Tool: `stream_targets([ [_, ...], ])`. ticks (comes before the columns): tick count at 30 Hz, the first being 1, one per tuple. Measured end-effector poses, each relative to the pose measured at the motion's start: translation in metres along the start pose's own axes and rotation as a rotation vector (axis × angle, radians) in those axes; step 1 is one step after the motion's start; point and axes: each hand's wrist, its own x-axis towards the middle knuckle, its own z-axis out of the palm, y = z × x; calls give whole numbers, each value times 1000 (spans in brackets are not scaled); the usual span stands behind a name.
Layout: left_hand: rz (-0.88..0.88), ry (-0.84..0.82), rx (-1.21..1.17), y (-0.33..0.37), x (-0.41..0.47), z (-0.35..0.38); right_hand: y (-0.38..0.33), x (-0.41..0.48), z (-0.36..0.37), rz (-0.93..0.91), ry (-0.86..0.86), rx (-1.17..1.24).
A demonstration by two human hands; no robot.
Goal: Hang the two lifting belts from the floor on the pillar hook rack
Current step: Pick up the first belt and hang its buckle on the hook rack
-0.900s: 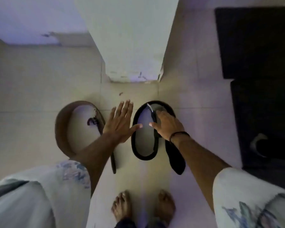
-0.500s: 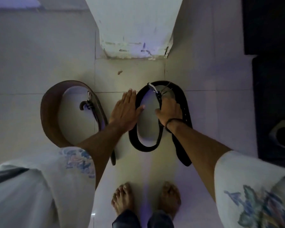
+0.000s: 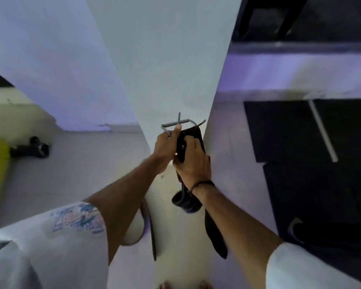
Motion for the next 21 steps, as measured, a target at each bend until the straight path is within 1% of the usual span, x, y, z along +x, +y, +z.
stream_targets([
  [4,172,67,-31,127,-55,-26,-88,22,-110,-36,74,126],
  [7,300,54,-35,211,-111,-46,-142,21,-196,-133,241,124],
  [9,363,48,-58,260,-151,-59,-174,17,-243,-208,343,169],
  [11,445,50,-76,307,-194,-69,-209,9,-289,-259,438,293],
  [13,542,70,-99,353,-235,-79,-243,1,-335,-252,506,448],
  [14,590,80,-112,376,-256,-84,-260,-3,-360,-221,512,530],
  [15,636,85,-125,400,-277,-91,-277,-7,-386,-177,480,605],
  [16,687,82,-132,425,-298,-97,-294,-8,-413,-146,407,683],
  [18,778,80,-131,472,-338,-110,-328,-7,-464,-189,223,768],
  [19,813,83,-122,495,-356,-116,-346,-8,-487,-242,213,736],
  [21,883,101,-112,536,-388,-130,-383,-11,-528,-331,269,719],
])
